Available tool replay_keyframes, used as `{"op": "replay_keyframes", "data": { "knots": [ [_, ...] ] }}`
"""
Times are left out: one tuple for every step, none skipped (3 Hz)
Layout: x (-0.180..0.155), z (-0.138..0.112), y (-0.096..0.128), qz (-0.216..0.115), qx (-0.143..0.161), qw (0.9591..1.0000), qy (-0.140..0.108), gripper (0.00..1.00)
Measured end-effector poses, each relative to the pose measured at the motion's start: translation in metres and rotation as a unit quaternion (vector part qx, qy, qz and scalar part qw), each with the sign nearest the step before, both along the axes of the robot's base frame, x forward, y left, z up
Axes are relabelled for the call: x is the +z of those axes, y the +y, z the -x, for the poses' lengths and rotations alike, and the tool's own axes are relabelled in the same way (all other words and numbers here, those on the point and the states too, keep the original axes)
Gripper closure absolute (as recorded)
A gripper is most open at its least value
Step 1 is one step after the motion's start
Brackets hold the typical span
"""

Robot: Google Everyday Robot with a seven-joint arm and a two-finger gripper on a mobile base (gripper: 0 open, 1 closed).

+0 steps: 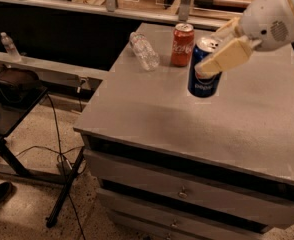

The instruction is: Move pepsi can near coke can

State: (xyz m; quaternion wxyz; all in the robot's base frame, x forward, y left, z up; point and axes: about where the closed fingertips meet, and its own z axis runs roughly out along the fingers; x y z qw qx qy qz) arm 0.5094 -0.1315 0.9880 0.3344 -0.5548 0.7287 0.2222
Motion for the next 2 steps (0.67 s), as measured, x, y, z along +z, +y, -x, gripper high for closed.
{"op": "replay_keyframes", "data": {
  "knots": [
    [0.036,-0.058,0.011,-0.007,-0.029,0.9993,-0.023,1.0],
    [0.077,-0.073,0.017,-0.018,-0.033,0.9973,-0.064,1.0]
  ]
}}
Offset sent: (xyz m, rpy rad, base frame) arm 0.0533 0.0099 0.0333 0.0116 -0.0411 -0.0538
